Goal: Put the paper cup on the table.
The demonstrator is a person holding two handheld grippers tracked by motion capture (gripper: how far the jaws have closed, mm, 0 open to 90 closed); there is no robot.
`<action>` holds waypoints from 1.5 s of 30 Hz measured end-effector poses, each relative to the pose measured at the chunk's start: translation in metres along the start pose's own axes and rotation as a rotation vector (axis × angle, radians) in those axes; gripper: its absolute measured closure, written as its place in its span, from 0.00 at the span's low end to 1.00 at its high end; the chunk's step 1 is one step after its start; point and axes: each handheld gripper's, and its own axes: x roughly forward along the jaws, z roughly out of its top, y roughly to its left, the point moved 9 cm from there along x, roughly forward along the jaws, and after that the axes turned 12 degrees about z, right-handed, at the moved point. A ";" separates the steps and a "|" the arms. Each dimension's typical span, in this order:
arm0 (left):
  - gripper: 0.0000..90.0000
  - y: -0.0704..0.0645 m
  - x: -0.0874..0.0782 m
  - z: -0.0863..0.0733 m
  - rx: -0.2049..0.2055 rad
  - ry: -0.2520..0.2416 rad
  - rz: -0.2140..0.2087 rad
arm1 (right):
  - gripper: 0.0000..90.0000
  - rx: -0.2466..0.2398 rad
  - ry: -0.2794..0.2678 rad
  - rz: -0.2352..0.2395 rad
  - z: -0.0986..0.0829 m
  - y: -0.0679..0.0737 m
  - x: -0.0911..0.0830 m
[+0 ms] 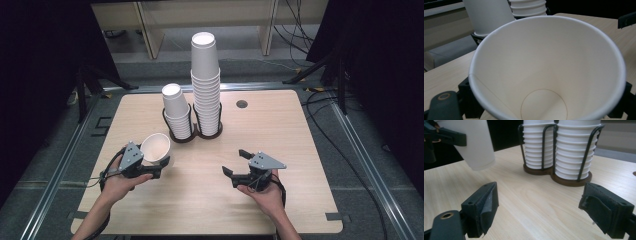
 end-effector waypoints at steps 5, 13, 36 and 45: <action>0.15 0.009 -0.001 -0.008 -0.024 0.004 0.031 | 0.17 -0.004 -0.008 -0.044 0.000 -0.011 -0.008; 0.15 0.017 -0.005 -0.010 -0.032 0.003 0.064 | 0.17 -0.007 -0.020 -0.084 0.002 -0.021 -0.016; 0.15 0.049 -0.001 -0.027 -0.085 0.025 0.188 | 0.17 -0.008 0.002 -0.099 -0.005 -0.020 -0.014; 0.15 0.062 0.012 -0.030 -0.090 0.029 0.253 | 0.17 0.034 0.002 -0.067 -0.006 -0.016 -0.013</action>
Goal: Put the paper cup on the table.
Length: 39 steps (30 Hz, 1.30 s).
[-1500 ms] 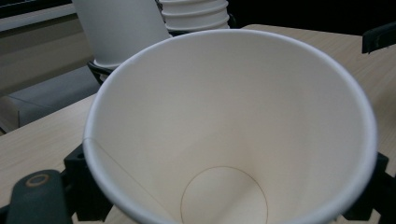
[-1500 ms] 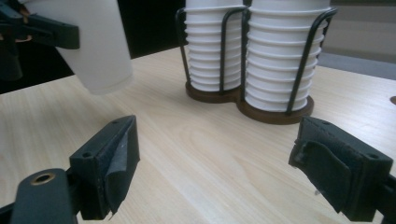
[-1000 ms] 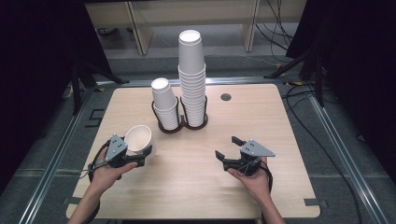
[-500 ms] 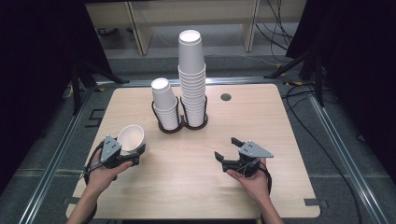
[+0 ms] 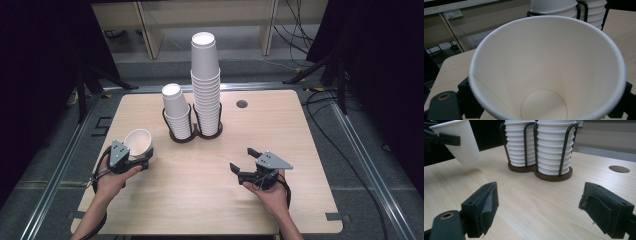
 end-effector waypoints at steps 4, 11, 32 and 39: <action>0.15 0.006 0.006 -0.002 -0.006 0.014 0.030 | 0.17 0.001 -0.010 0.000 0.001 0.000 0.001; 0.15 0.016 0.018 -0.010 -0.005 0.042 0.084 | 0.17 0.003 -0.012 -0.004 0.000 0.000 0.001; 0.14 0.020 0.036 -0.024 -0.033 0.109 0.103 | 0.17 -0.001 0.003 0.010 -0.001 0.001 0.002; 0.13 0.021 0.036 -0.024 -0.041 0.108 0.103 | 0.17 -0.001 0.005 0.000 -0.001 0.001 0.003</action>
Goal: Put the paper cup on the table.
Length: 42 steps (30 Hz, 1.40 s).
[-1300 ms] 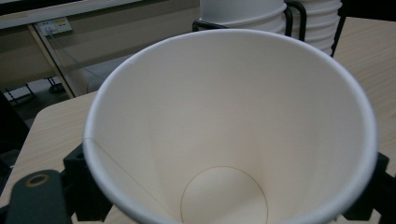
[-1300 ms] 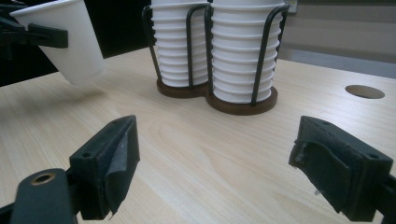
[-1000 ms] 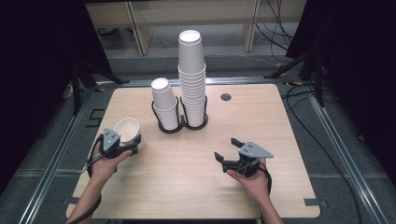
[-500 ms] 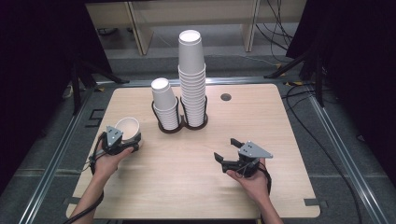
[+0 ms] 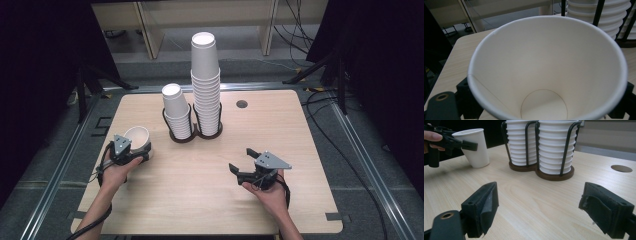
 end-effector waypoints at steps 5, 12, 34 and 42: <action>0.11 0.001 0.000 -0.001 -0.001 0.004 0.002 | 0.17 -0.009 0.011 -0.016 -0.001 -0.001 0.000; 0.00 0.001 -0.001 0.001 -0.010 -0.013 0.025 | 0.17 -0.020 0.012 -0.012 -0.001 -0.002 0.001; 0.00 0.012 -0.033 0.007 -0.054 -0.043 0.030 | 0.17 -0.032 0.015 -0.012 -0.001 -0.002 0.001; 0.00 0.007 -0.048 0.004 -0.080 -0.058 0.001 | 0.17 -0.024 0.011 -0.019 -0.001 -0.002 0.000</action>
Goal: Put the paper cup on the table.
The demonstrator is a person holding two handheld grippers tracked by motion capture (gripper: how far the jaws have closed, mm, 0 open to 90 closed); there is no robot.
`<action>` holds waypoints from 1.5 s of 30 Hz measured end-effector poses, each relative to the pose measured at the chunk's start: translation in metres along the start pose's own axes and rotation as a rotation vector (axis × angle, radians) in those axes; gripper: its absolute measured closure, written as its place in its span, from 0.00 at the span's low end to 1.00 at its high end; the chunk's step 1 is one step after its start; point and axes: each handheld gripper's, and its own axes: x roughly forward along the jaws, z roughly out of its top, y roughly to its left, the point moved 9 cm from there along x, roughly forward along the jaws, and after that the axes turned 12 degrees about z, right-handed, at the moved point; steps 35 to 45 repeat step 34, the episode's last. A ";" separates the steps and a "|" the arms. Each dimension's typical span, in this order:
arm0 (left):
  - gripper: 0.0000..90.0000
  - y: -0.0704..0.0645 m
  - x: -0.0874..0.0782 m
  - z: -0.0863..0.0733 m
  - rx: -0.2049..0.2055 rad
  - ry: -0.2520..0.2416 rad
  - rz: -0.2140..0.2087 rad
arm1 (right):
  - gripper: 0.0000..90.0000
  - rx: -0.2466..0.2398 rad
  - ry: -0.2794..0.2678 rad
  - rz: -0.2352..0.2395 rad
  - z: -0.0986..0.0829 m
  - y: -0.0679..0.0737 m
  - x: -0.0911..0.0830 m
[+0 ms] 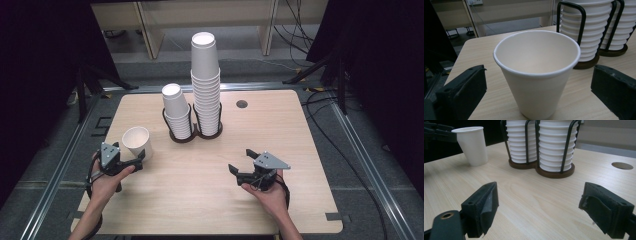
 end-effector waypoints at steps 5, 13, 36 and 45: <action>0.00 -0.003 -0.012 -0.004 -0.010 0.001 -0.007 | 0.17 0.004 -0.001 -0.002 0.000 0.000 0.000; 0.00 -0.008 -0.027 -0.015 -0.006 -0.002 -0.031 | 0.17 -0.009 -0.004 -0.013 0.000 -0.001 -0.001; 0.00 -0.015 -0.045 -0.050 -0.015 0.018 -0.039 | 0.17 0.011 0.009 0.017 -0.006 0.001 0.003; 0.00 -0.015 -0.045 -0.050 -0.015 0.018 -0.039 | 0.17 0.011 0.009 0.017 -0.006 0.001 0.003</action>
